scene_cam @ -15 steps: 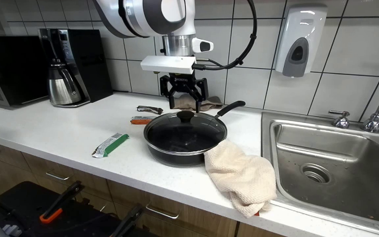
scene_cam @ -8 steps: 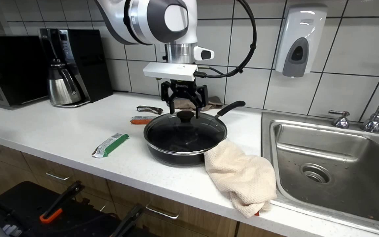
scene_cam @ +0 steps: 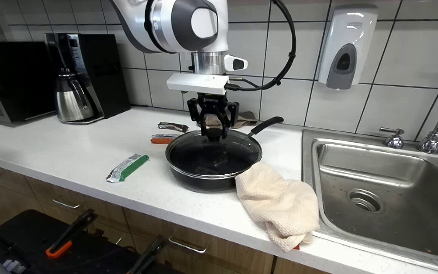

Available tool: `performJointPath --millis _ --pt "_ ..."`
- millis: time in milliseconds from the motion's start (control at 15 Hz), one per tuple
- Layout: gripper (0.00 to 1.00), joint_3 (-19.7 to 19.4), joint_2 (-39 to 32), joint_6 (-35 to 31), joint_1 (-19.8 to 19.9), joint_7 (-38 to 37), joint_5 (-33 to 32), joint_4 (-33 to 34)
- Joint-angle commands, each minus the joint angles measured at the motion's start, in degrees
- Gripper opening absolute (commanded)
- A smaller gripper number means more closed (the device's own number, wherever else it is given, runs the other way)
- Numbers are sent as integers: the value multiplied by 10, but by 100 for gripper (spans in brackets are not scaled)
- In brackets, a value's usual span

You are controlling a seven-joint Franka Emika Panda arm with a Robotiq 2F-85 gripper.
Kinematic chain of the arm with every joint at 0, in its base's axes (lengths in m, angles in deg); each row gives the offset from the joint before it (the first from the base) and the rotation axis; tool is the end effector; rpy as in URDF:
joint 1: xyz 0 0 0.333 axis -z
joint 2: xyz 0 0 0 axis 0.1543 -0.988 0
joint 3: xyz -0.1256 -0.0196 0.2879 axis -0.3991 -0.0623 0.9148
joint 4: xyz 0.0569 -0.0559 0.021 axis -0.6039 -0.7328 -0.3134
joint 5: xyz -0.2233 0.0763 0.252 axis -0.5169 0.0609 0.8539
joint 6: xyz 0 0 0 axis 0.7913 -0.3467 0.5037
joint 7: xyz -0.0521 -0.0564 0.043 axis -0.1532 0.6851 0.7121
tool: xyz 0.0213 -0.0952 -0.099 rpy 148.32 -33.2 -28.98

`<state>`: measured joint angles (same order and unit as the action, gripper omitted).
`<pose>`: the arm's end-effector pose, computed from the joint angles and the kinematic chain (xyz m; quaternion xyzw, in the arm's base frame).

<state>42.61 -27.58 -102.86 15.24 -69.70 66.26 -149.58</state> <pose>0.4509 -0.1181 0.2900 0.9995 0.0118 0.0237 0.0179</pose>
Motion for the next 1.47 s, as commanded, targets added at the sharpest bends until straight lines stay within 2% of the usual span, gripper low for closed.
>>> performJointPath --millis 0,600,1400 --pt "39 8 -1 -3 6 14 5 6" --pt "39 14 22 9 -3 5 -16 8" --pt "39 36 31 9 -18 35 -14 23"
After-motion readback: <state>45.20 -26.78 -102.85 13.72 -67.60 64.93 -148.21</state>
